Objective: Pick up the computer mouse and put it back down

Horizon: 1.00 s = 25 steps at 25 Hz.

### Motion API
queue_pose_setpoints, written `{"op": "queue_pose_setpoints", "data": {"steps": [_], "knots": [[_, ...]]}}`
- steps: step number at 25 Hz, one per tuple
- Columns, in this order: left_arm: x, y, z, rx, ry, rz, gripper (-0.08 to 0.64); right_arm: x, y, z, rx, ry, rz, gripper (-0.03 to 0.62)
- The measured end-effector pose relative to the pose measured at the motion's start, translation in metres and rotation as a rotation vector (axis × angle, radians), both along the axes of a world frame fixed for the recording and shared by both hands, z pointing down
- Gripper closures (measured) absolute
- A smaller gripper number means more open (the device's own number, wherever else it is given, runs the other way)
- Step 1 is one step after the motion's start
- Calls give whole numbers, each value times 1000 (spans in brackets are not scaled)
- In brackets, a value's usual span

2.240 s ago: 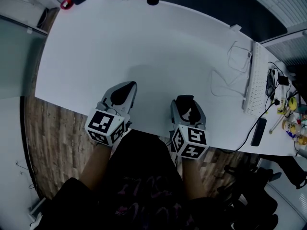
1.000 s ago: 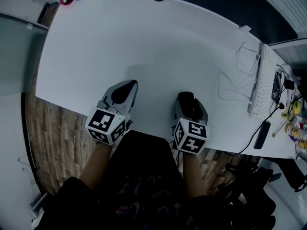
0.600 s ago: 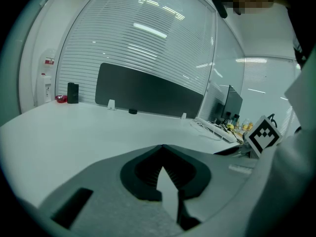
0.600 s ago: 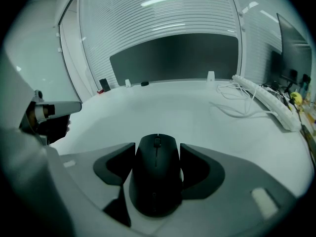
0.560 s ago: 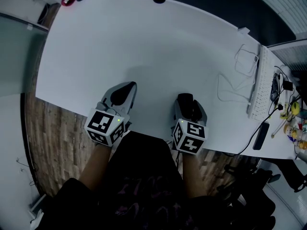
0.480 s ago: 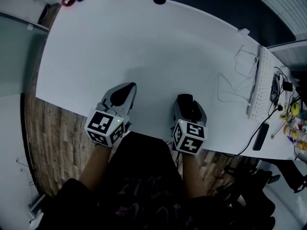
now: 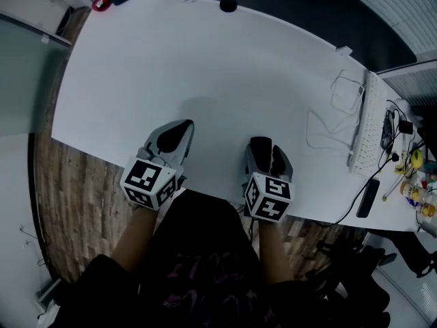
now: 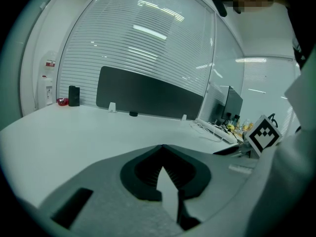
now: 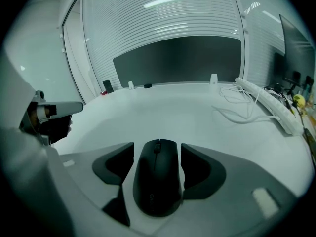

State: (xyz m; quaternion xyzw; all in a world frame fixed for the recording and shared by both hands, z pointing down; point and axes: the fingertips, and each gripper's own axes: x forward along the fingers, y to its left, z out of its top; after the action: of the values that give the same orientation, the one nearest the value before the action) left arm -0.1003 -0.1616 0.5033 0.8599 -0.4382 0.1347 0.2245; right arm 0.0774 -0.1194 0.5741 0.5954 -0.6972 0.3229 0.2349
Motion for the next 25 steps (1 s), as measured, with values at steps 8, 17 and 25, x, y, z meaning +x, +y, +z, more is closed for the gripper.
{"op": "queue_pose_setpoints", "data": {"steps": [8,17,25], "knots": [[12,1,-13,23,6,3,563,10,-1,-24,61,-13,-10,330],[25,3,-26,45,6,3,563,25,-1,-47,123,-5,10,495],[40,3,-37,54,14,21,563,34,-5,-65,154,15,12,581]]}}
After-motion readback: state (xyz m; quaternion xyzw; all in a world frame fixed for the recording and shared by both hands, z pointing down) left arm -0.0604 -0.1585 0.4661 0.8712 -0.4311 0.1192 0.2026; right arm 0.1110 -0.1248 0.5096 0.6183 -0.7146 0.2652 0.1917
